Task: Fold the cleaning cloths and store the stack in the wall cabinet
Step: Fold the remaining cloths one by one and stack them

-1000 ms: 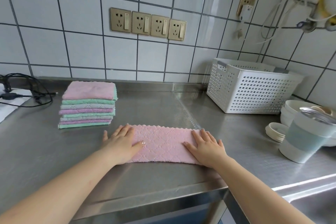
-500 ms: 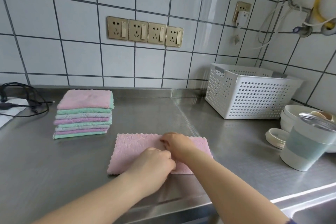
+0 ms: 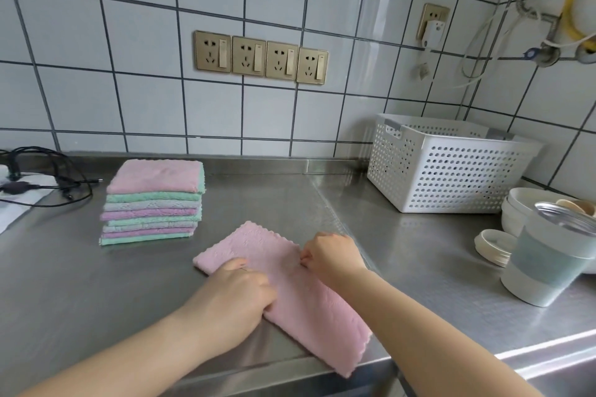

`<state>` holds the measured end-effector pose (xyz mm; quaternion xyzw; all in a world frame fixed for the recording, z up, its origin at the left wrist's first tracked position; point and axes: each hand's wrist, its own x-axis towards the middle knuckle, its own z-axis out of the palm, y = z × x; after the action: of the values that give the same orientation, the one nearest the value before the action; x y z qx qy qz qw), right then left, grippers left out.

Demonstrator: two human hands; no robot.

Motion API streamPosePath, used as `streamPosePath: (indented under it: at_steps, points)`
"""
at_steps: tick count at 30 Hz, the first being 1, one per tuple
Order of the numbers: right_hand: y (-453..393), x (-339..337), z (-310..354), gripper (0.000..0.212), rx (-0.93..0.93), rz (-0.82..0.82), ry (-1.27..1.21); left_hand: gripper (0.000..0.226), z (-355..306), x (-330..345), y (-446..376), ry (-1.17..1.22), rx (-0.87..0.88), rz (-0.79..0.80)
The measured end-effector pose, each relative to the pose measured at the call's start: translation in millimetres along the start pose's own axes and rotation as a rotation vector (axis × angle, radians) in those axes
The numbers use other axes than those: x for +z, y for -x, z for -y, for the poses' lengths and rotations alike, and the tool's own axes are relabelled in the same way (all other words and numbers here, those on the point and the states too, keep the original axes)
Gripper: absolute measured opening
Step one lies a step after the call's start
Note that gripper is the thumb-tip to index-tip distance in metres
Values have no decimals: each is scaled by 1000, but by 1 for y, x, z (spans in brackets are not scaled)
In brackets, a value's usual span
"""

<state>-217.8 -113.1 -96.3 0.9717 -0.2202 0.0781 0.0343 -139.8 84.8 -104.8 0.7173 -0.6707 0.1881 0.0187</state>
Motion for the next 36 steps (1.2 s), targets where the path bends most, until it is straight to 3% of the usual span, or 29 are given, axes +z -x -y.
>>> streamPosePath:
  at_steps: [6,11,16,18,21,25,31,36]
  points:
    - [42,-11,-3,30,-11,53,-39,17,25,-6,23,78,-57,24]
    - [74,-15,-1,24,-67,20,-59,21,32,-9,27,107,0,8]
    - [95,-10,-12,34,-268,-46,-23,33,32,-9,35,315,-31,152]
    - [107,-10,-20,46,-377,51,-113,54,28,-11,43,359,-21,259]
    - [125,-14,-26,59,-460,201,-222,56,22,-17,54,323,38,480]
    - [139,-18,-23,82,-445,327,-143,59,16,-22,60,327,27,528]
    - [144,7,-16,67,-451,-5,-53,62,7,-30,66,281,41,532]
    - [145,-9,-6,52,-366,7,-257,64,5,-26,74,264,24,403]
